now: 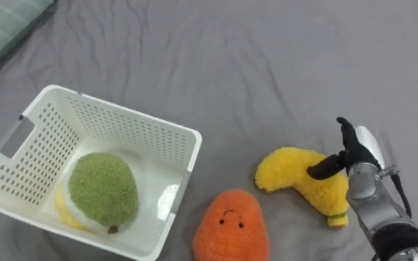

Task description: Collect toys from the bed

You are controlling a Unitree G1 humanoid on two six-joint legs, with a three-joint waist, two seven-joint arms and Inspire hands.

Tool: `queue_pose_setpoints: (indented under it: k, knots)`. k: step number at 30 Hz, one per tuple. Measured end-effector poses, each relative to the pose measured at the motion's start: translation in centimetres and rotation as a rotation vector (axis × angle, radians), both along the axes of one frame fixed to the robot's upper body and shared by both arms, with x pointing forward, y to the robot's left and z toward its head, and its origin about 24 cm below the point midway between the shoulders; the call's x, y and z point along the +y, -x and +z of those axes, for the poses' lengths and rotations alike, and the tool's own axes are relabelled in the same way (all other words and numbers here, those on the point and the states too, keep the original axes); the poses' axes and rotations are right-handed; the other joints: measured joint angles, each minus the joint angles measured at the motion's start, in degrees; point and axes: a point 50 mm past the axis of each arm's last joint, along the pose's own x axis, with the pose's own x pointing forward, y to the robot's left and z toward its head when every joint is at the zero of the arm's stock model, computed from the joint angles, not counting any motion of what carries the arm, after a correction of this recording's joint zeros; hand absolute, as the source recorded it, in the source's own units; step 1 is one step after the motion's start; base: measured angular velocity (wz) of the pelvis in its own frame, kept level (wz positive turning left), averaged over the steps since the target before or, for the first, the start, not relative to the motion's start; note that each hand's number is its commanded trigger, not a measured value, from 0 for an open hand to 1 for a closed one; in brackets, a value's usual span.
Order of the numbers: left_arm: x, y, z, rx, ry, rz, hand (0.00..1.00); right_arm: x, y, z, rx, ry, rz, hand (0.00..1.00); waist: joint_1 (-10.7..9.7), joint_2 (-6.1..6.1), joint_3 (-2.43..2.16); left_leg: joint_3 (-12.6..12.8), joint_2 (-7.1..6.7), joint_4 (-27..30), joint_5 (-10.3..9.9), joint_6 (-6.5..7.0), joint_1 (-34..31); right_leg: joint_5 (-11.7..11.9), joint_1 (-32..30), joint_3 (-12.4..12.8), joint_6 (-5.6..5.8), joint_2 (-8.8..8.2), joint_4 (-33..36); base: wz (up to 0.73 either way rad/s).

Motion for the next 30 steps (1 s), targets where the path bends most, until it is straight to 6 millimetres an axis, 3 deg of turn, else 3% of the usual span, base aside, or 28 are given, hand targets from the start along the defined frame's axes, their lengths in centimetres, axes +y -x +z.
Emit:
queue_pose_setpoints:
  k: [7, 14, 16, 17, 19, 24, 30]
  knots:
    - [-0.4, 0.1, -0.2, 0.02, 0.004, -0.04, 0.0, 0.4, 1.3, -2.0, 0.124, 0.048, 0.05, 0.0, 0.8, 0.25, 0.38, -0.2, 0.09, 0.0, 0.0, 0.0, -0.2, 0.0, -0.2, -0.2, 0.0, -0.05, 0.0, 0.01]
    - [-0.5, -1.0, 0.0, -0.011, -0.013, -0.062, 0.0, 0.7, 1.6, -2.5, 0.168, 0.094, 0.106, 0.0, 0.8, 0.26, 0.29, -0.5, 0.06, -0.1, 0.1, -0.01, -1.6, 0.1, -1.7, -0.5, -0.09, 0.0, 0.1, 0.01]
    - [-0.5, -1.4, 0.1, -0.019, -0.013, -0.064, 0.0, 0.9, 1.6, -2.5, 0.175, 0.103, 0.12, 0.56, 0.8, 0.22, 0.27, -0.5, 0.02, 0.0, 0.1, 0.0, -1.8, 0.1, -1.9, -0.5, -0.08, -0.03, 0.0, 0.0]
    - [-0.4, -1.3, 0.1, -0.016, -0.016, -0.063, 0.0, 1.1, 1.6, -2.6, 0.186, 0.11, 0.141, 0.74, 0.9, 0.13, 0.21, -0.5, 0.03, 0.0, 0.1, 0.0, -1.8, 0.1, -1.8, -0.5, -0.08, -0.04, 0.0, -0.05]
    - [-0.3, -1.2, 0.1, -0.012, -0.018, -0.061, 0.0, 1.2, 1.6, -2.8, 0.208, 0.123, 0.17, 1.0, 1.0, -0.05, 0.1, -0.7, 0.1, 0.0, 0.1, 0.0, -1.7, 0.1, -1.8, -0.7, -0.08, -0.07, 0.0, -0.02]
    - [-0.2, -1.2, 0.1, -0.012, -0.018, -0.061, 0.0, 1.1, 1.7, -2.8, 0.22, 0.132, 0.174, 1.0, 1.4, -0.59, -0.25, -0.7, 0.11, 0.1, 0.1, 0.0, -1.5, 0.1, -1.5, -0.9, -0.08, -0.1, 0.0, 0.0]
    - [-0.2, -1.3, 0.1, -0.016, -0.014, -0.065, 0.0, 1.2, 2.1, -3.3, 0.276, 0.128, 0.195, 1.0, 2.3, -0.73, -0.21, -1.4, 0.02, 0.6, 0.1, 0.0, -0.4, 0.1, 0.2, -1.6, -0.09, -0.17, -0.1, 0.06]
